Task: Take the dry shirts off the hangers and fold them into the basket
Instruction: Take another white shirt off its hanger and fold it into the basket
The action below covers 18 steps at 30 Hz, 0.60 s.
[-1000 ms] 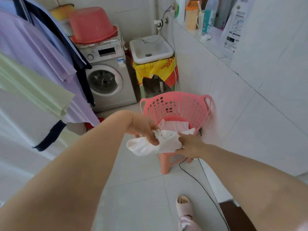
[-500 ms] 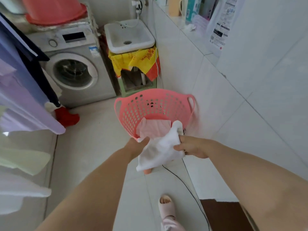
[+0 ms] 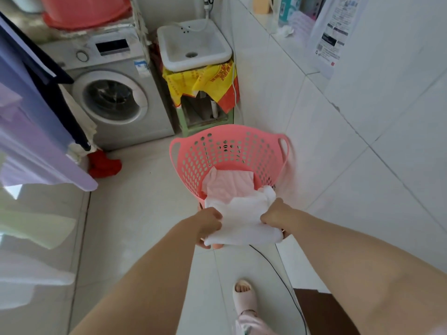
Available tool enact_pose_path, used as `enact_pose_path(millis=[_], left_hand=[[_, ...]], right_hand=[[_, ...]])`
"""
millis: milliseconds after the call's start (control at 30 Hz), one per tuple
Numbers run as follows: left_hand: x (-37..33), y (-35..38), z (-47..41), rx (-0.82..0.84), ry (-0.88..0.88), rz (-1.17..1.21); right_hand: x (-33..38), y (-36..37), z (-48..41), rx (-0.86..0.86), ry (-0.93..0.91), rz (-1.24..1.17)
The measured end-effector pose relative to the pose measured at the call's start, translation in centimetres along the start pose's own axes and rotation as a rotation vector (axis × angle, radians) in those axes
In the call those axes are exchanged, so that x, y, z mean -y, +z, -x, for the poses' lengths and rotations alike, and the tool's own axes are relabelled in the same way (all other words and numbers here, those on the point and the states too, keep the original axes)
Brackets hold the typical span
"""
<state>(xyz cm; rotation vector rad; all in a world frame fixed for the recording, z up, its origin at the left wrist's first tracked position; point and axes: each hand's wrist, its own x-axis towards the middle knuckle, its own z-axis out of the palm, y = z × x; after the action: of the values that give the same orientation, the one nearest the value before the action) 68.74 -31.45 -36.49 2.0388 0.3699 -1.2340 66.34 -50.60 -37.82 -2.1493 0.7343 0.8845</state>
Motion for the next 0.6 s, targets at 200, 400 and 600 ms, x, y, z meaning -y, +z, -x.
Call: enact_pose_path(millis=[200,400,600], left_hand=[[0.1,-1.3,0.9,0.165,0.055,-0.116],[-0.7,-0.6,0.6,-0.166,0.273,-0.743],[-1.7,-1.7,1.0,-0.227,0.373,-0.833]], right_hand=[[0.7,-0.5,0.8,0.015,-0.064,0.283],[1.5,-0.5,1.9,0.008,-0.160,0.411],[2.9,0.1,3.4,0.021,-0.566,0.627]])
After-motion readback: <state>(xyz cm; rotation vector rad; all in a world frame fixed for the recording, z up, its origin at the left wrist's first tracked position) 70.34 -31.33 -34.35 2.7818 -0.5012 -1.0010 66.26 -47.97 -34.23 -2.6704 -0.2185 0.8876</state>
